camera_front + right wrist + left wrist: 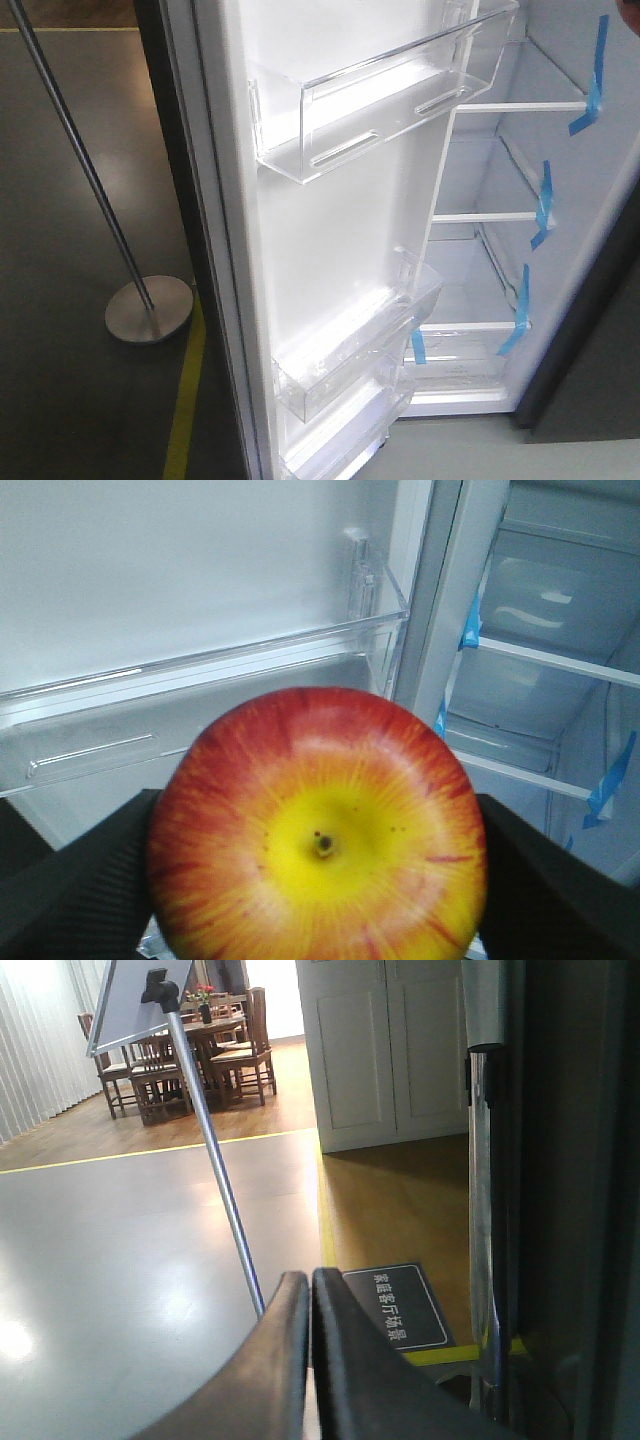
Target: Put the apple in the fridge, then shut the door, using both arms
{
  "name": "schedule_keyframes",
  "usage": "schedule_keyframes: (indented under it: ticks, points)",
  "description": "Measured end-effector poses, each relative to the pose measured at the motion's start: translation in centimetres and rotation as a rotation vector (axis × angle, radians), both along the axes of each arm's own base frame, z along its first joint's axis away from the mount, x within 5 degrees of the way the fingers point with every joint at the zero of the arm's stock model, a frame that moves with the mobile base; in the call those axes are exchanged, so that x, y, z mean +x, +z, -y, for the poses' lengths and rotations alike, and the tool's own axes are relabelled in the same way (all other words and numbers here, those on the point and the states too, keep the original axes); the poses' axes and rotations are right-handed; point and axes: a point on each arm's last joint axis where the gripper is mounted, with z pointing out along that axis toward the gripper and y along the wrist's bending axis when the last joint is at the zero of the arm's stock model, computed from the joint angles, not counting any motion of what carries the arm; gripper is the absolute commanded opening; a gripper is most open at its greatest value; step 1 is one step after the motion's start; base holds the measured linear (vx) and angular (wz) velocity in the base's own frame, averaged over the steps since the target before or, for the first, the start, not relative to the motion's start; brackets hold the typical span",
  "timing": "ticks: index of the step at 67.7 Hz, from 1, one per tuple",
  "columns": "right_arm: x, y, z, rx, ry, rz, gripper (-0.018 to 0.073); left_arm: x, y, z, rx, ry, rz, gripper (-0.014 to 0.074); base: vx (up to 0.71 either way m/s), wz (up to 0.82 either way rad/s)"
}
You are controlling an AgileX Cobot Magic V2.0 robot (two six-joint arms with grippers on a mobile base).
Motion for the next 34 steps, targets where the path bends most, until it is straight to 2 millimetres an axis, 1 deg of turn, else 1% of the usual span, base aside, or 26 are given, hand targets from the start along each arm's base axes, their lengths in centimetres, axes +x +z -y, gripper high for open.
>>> schedule_keyframes:
  ticks: [34]
  points:
    - [0.00,0.00,0.00,0.000,0.000,0.000,0.0091,0.00,0.00,0.00,0.000,0.000,0.000,-0.0008,0.02,-0.01]
